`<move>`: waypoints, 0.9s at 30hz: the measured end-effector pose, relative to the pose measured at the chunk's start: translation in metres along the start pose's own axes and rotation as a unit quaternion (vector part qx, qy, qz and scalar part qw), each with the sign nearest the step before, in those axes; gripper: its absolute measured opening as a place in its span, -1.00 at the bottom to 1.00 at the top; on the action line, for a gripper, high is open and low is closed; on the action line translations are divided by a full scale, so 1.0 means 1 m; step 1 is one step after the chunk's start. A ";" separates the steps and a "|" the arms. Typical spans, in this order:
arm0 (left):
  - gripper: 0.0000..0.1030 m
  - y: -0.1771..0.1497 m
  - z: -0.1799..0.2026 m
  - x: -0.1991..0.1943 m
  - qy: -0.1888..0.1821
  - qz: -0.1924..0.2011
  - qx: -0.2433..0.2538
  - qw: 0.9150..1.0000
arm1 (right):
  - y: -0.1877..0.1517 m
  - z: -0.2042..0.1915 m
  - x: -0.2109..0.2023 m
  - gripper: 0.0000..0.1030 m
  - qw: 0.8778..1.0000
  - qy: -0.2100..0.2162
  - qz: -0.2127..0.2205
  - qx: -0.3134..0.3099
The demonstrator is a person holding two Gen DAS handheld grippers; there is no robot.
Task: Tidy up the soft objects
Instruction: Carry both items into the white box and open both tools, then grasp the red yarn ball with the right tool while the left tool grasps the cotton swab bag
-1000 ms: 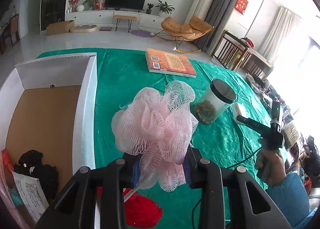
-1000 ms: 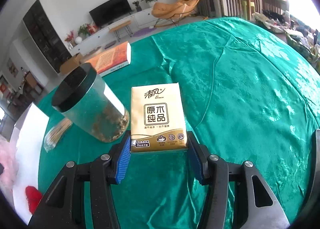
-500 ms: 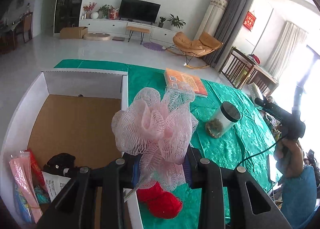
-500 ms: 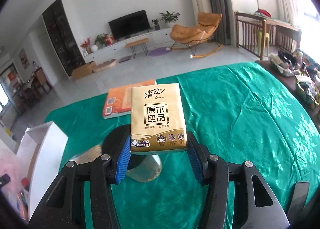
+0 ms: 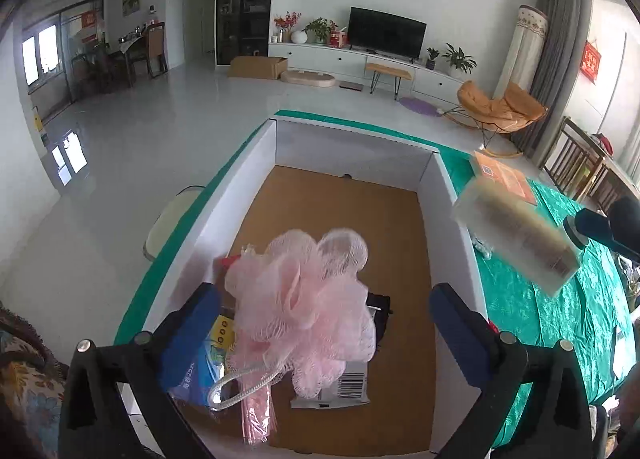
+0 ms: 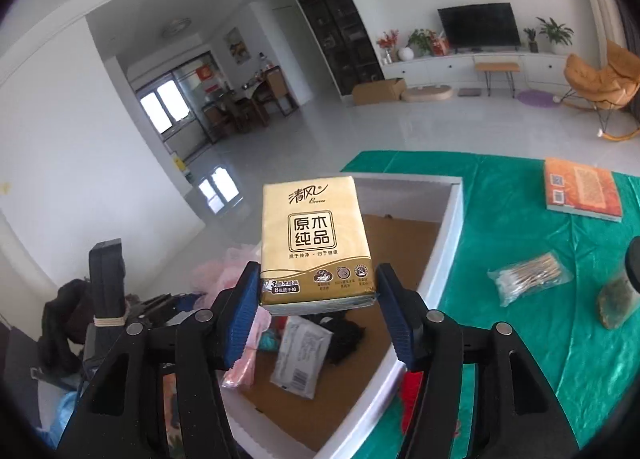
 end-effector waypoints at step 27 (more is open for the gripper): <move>1.00 -0.002 0.047 0.003 -0.077 0.012 -0.009 0.997 | -0.176 0.148 0.075 0.12 0.971 -0.168 -0.153 -0.067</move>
Point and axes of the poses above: each gripper's, at about its wrist camera, not at the fingertips, and x roughly the way its jaws point, z to its right, y to its top, the point moved 9 cm from there along x, roughly the way its jaws point, and after that the axes turned 6 degrees about x, right-handed, at the moved point
